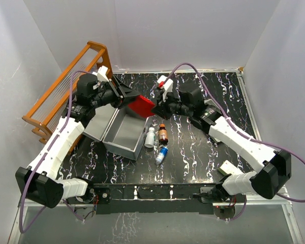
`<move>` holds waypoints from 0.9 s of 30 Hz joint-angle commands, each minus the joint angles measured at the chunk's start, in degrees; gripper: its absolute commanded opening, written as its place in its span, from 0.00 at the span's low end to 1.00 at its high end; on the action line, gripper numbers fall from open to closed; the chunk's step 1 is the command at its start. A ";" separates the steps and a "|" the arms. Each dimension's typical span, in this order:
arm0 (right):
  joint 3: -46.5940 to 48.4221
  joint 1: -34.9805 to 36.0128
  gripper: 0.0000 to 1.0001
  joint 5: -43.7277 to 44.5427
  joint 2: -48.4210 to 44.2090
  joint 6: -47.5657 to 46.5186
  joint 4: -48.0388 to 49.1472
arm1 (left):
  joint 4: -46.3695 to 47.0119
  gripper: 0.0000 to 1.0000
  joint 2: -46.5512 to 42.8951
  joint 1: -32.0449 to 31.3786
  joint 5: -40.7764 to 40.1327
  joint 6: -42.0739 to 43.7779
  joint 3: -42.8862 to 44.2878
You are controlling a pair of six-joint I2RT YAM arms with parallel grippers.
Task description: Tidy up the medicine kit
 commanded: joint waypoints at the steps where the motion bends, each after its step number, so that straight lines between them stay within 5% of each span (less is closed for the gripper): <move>1: 4.85 3.86 0.00 4.04 0.77 -2.10 1.64 | -14.80 0.51 -5.18 0.50 -16.74 14.25 3.86; 6: 7.77 8.61 0.00 10.61 4.55 -3.97 0.04 | -24.22 0.60 -9.69 0.55 -39.58 23.50 8.01; 9: 10.64 11.13 0.00 15.99 7.86 -6.49 -2.33 | -25.30 0.62 -12.08 0.54 -46.51 26.15 10.44; 27: 17.13 12.58 0.00 18.83 16.54 -12.90 -12.70 | -24.80 0.65 -14.41 0.54 -51.35 31.21 17.19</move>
